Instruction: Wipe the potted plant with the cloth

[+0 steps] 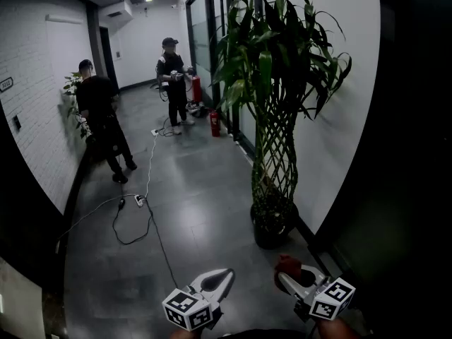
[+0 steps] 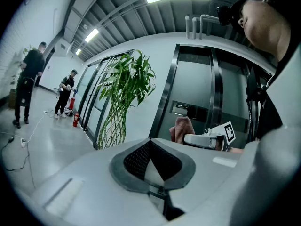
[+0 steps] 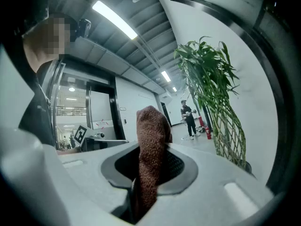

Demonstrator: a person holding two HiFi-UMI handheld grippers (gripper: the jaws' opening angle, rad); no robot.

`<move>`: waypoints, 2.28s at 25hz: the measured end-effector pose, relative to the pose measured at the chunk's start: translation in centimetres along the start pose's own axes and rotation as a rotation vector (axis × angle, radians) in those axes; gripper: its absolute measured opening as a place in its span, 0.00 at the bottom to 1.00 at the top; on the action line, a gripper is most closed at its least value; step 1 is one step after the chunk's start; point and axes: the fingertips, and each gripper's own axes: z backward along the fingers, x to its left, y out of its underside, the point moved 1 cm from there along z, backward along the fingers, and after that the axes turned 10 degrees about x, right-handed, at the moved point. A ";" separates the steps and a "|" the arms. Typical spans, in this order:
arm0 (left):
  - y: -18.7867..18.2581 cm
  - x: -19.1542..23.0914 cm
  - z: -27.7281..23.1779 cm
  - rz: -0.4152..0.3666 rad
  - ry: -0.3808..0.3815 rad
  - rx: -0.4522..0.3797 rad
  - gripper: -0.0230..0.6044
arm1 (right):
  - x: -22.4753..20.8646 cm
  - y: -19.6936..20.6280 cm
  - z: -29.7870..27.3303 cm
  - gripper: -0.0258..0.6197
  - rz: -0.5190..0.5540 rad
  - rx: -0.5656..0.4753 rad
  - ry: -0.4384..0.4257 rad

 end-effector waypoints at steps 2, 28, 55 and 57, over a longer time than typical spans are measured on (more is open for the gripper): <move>0.0 1.4 0.7 -0.016 -0.015 0.000 0.06 | 0.2 -0.4 -1.1 0.14 0.034 -0.010 0.007; -23.8 12.7 -16.5 -0.077 0.058 -0.193 0.11 | -18.5 -17.0 -11.3 0.14 0.259 -0.146 0.019; -44.1 12.0 -28.6 0.034 0.779 -0.250 0.08 | -25.8 -27.4 -15.4 0.14 0.361 -0.284 0.288; -43.9 12.5 -28.8 0.004 0.740 -0.235 0.08 | -25.1 -28.3 -15.5 0.14 0.402 -0.283 0.304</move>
